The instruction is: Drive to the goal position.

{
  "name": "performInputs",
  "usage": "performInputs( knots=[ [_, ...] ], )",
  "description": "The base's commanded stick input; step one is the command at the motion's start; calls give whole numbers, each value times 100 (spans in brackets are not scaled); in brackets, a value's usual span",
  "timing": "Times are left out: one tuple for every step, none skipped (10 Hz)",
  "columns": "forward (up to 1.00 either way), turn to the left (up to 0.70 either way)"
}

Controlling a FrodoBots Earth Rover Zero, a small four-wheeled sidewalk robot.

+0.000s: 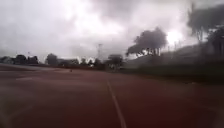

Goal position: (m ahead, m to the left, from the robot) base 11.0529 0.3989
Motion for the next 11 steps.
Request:
performInputs(
  knots=[
    [50, 0],
    [50, 0],
    [50, 0],
    [50, 0],
    [50, 0],
    [50, 0],
    [50, 0],
    [50, 0],
    [50, 0],
    [50, 0],
    [50, 0]
  ],
)
